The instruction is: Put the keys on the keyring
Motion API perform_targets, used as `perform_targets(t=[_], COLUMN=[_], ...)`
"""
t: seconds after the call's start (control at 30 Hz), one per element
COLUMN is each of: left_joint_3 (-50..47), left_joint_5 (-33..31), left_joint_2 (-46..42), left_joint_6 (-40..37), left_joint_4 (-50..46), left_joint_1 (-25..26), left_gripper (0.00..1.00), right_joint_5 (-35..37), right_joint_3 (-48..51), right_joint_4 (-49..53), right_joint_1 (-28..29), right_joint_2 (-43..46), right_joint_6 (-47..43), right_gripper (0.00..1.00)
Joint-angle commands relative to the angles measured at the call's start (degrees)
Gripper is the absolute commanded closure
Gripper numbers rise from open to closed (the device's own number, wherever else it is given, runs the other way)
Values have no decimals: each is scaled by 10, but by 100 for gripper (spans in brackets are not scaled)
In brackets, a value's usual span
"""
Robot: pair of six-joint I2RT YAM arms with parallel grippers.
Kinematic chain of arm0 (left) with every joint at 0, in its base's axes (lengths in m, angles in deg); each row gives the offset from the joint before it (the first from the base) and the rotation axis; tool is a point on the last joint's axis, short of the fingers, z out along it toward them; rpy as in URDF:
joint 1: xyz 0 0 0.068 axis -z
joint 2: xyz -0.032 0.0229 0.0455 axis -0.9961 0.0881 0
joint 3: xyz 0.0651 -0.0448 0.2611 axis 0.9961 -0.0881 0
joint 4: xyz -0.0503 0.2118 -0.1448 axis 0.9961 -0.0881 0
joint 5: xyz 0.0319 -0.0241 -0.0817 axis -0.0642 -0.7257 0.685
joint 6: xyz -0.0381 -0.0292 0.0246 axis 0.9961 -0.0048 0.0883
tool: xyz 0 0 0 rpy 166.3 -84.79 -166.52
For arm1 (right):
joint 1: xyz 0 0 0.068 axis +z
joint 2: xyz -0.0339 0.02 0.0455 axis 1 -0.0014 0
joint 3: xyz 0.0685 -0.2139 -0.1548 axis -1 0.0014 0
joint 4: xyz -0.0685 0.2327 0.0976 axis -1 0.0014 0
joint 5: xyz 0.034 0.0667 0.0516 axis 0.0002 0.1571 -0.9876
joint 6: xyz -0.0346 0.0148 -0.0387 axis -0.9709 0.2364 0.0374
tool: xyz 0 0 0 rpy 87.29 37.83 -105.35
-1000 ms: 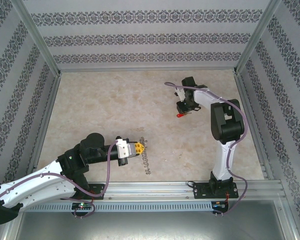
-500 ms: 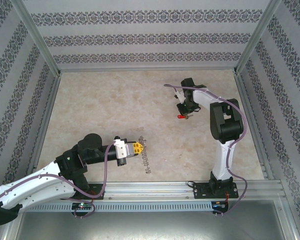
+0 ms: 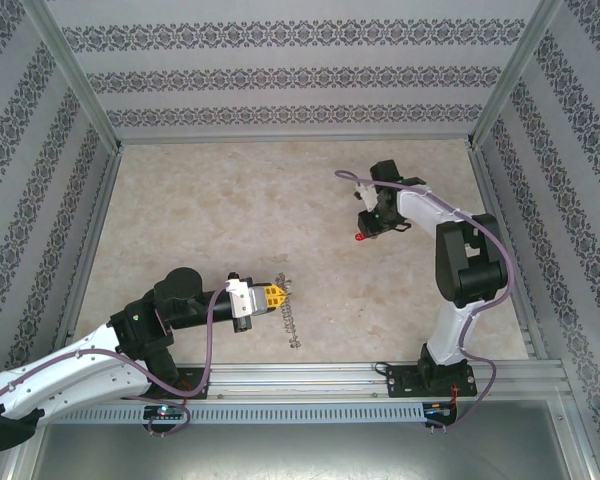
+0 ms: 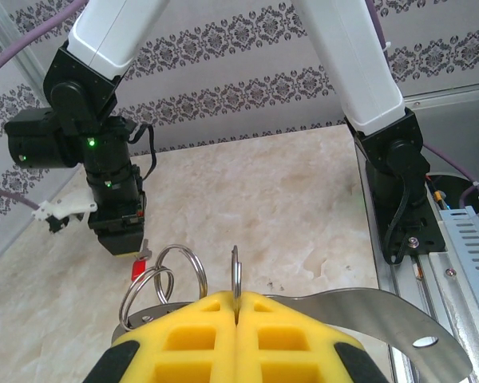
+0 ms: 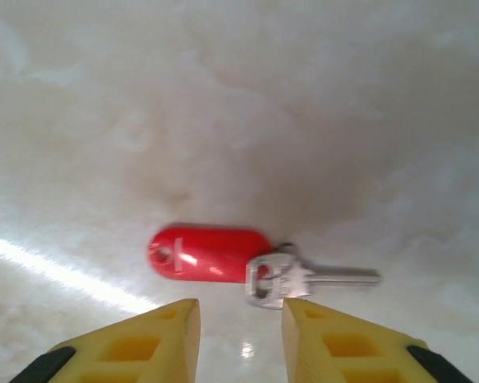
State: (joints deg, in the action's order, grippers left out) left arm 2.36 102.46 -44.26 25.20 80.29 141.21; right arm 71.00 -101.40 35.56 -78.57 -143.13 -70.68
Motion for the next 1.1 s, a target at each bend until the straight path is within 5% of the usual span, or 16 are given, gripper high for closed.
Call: perform_targets(t=[0.0,1.07], left_joint_3=[-1,-3], left_joint_5=[6,-2], left_joint_2=[-11,-29], left_joint_6=[2,-5], left_joint_4=[37,31], left_joint_1=[5,20], left_gripper=[100,100], right_joint_5=[-23,-22], right_joint_3=[-7,-54], right_joint_4=[-5,24], right_joint_1=[-12,-13], right_joint_2=[-14,-80], right_joint_6=[14,10], right_gripper=[67,75])
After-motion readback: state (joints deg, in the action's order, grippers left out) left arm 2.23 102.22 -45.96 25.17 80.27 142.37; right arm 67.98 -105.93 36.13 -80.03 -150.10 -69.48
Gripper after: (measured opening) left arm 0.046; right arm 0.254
